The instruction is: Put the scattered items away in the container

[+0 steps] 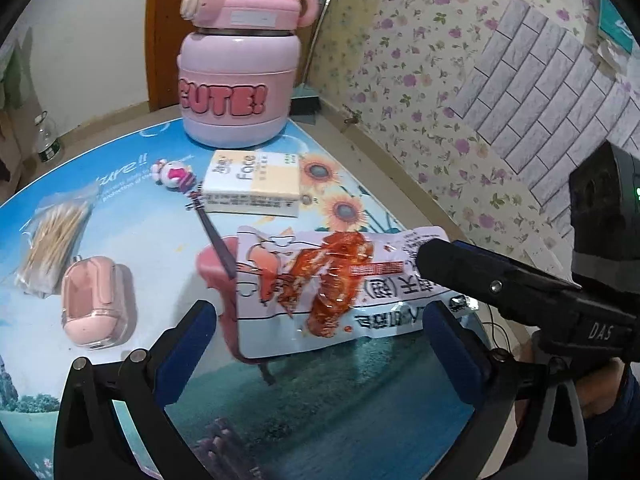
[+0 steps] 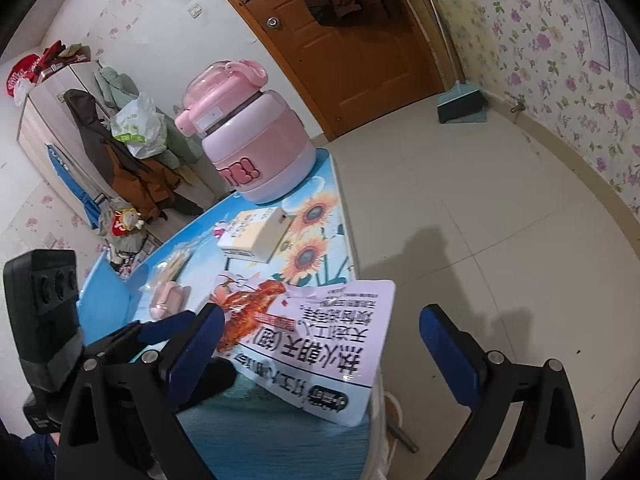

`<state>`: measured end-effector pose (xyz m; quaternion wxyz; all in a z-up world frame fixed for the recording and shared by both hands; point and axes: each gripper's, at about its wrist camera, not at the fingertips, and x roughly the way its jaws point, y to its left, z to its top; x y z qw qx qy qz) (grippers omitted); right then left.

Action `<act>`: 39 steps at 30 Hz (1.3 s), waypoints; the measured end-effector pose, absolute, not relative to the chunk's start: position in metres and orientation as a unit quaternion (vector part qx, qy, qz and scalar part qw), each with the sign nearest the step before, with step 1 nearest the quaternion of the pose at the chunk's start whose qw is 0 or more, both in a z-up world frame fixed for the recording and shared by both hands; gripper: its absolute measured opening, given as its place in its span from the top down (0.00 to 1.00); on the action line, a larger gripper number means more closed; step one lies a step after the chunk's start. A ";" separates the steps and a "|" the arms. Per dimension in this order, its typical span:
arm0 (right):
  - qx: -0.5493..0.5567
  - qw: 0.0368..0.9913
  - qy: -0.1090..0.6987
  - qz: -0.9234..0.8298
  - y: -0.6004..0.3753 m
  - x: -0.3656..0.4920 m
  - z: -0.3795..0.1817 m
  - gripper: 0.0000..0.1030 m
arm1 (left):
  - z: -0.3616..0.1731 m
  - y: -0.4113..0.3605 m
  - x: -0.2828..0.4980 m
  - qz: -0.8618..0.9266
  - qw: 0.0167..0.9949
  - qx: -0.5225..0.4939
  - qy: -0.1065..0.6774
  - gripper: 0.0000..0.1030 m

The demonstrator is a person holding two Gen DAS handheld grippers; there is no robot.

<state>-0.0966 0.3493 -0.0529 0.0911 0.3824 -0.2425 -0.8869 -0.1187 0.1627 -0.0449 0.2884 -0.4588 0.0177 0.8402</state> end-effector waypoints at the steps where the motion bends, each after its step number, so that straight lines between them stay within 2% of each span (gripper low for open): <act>1: 0.381 0.095 -0.246 -0.886 0.349 -0.097 -0.052 0.04 | -0.045 0.165 -0.118 0.840 0.291 -0.458 0.021 0.00; 10: 0.376 0.117 -0.261 -0.881 0.348 -0.097 -0.049 0.11 | -0.046 0.170 -0.115 0.837 0.301 -0.456 0.020 0.00; 13: 0.371 0.117 -0.278 -0.878 0.354 -0.095 -0.049 0.17 | -0.046 0.170 -0.115 0.838 0.299 -0.455 0.025 0.00; 22: 0.389 0.117 -0.315 -0.858 0.361 -0.103 -0.065 0.18 | -0.045 0.174 -0.111 0.836 0.308 -0.453 0.037 0.00; 26: 0.375 0.126 -0.313 -0.863 0.361 -0.105 -0.058 0.26 | -0.045 0.176 -0.112 0.835 0.307 -0.455 0.036 0.00; 39: 0.388 0.111 -0.343 -0.848 0.385 -0.111 -0.074 0.27 | -0.046 0.196 -0.109 0.826 0.326 -0.457 0.046 0.00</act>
